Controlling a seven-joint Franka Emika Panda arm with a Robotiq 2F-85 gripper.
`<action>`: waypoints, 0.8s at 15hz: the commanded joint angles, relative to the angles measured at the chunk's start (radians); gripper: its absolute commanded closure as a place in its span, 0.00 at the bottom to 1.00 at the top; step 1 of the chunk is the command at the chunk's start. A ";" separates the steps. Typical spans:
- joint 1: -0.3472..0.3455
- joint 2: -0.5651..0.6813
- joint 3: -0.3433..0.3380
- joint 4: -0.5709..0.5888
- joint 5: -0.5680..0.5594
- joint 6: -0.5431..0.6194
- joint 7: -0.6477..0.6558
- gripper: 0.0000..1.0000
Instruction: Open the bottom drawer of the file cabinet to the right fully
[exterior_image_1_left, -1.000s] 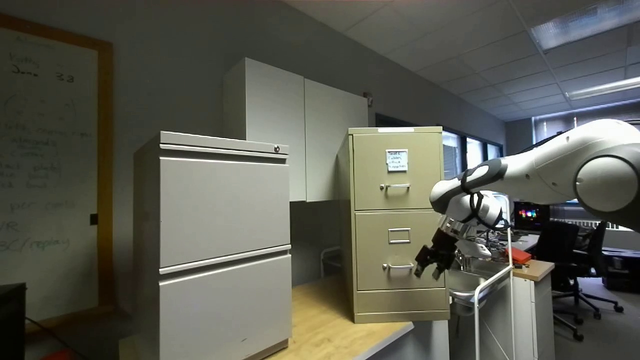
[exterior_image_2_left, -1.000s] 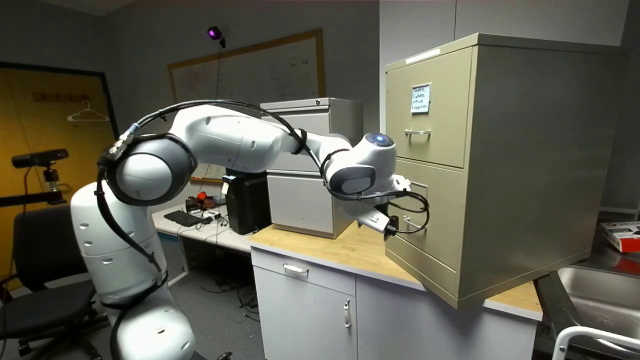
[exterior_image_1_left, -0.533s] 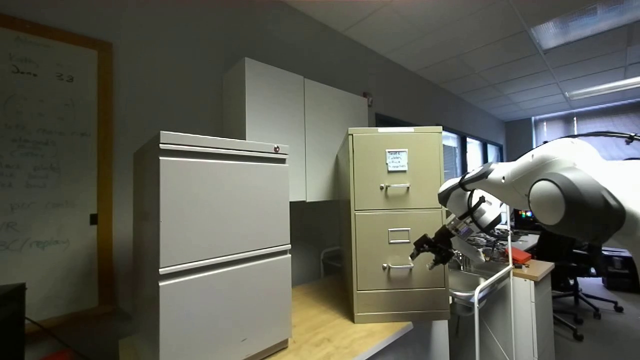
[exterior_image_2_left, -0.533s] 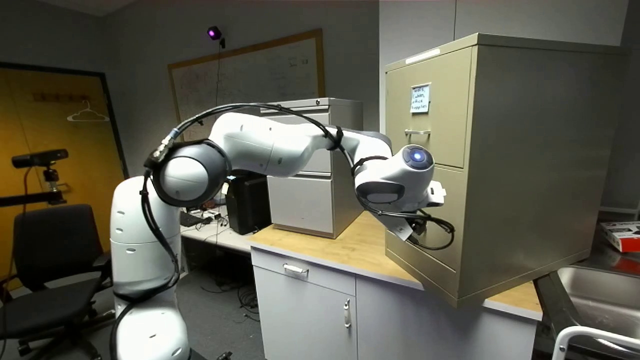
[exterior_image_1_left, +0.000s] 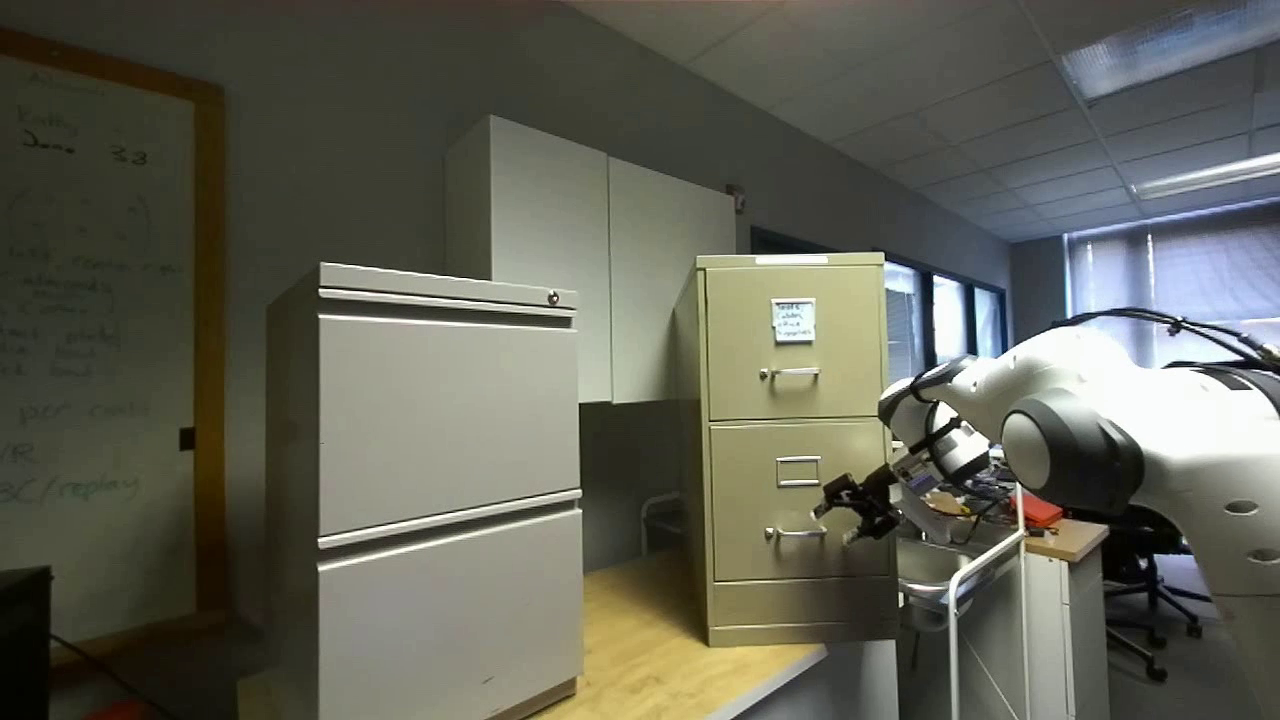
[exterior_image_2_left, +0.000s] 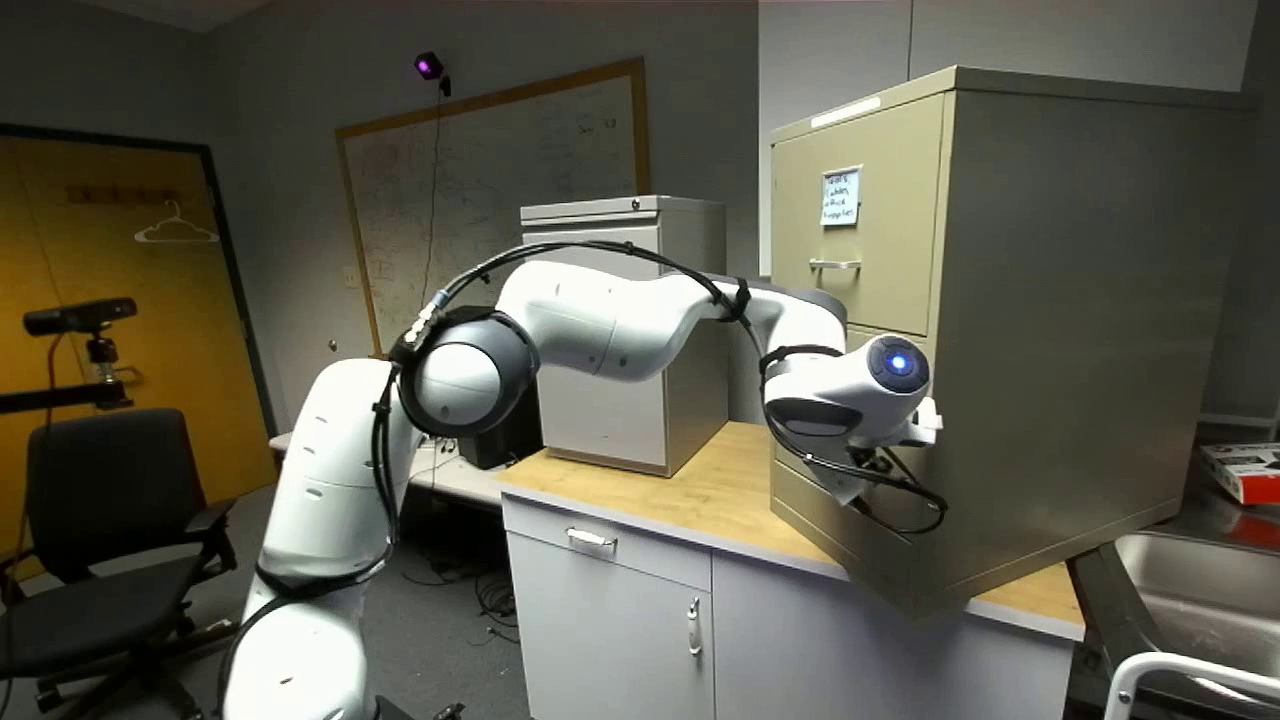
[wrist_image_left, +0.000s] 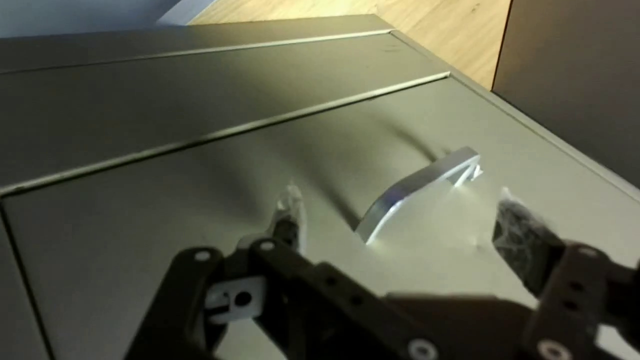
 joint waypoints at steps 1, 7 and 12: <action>-0.063 0.091 0.036 0.129 0.063 -0.044 0.081 0.00; -0.100 0.165 0.055 0.162 0.093 -0.122 0.182 0.00; -0.107 0.218 0.069 0.215 0.080 -0.177 0.262 0.26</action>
